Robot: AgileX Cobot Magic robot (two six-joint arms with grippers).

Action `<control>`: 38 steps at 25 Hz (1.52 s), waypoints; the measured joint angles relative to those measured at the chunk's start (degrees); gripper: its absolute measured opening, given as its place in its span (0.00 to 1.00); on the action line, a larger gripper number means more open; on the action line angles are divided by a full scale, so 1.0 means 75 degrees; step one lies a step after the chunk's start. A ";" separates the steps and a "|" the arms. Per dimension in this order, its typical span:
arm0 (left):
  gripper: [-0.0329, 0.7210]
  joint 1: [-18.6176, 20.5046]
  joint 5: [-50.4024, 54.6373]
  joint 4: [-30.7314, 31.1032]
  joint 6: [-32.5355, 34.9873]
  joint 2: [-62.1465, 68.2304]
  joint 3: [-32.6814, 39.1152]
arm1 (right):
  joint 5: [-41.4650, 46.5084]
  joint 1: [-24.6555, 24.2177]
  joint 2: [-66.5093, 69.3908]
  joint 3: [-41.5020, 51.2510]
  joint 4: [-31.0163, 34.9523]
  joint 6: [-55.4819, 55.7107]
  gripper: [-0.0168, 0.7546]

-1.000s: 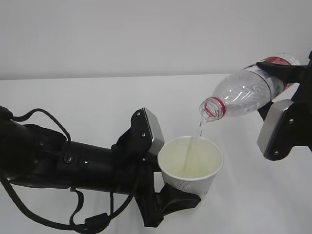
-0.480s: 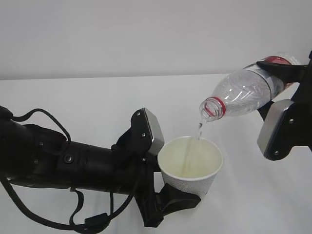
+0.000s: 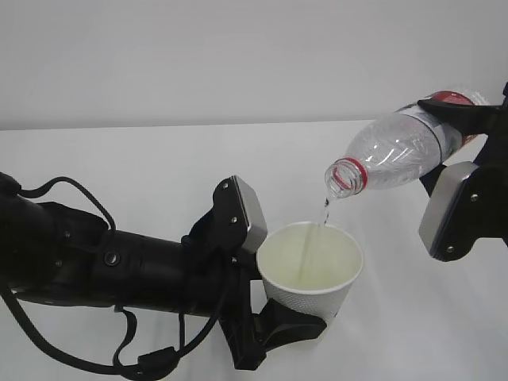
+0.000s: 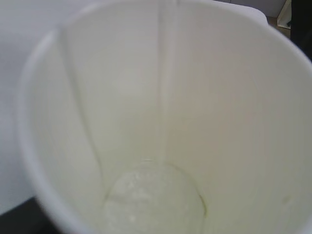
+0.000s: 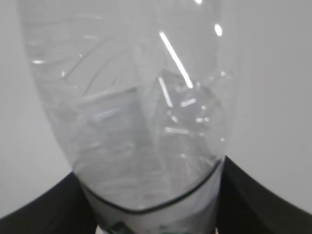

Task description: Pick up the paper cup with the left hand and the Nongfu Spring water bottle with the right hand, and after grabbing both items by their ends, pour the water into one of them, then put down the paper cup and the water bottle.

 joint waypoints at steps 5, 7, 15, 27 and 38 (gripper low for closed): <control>0.76 0.0000 0.0017 0.0000 0.0000 0.0000 0.0000 | 0.0000 0.0000 0.0000 0.0000 0.0000 0.0000 0.64; 0.76 0.0000 0.0017 0.0000 0.0000 0.0000 0.0000 | 0.0000 0.0000 0.0000 0.0000 0.0000 0.0000 0.64; 0.76 0.0000 0.0034 0.0000 0.0000 0.0000 0.0000 | -0.0013 0.0000 0.0000 0.0000 0.0000 -0.0015 0.64; 0.76 0.0000 0.0034 0.0000 0.0000 0.0000 0.0000 | -0.0013 0.0000 0.0000 0.0000 0.0000 -0.0029 0.64; 0.76 0.0000 0.0051 0.0000 0.0000 0.0000 0.0000 | -0.0028 0.0000 0.0000 0.0000 0.0000 -0.0029 0.64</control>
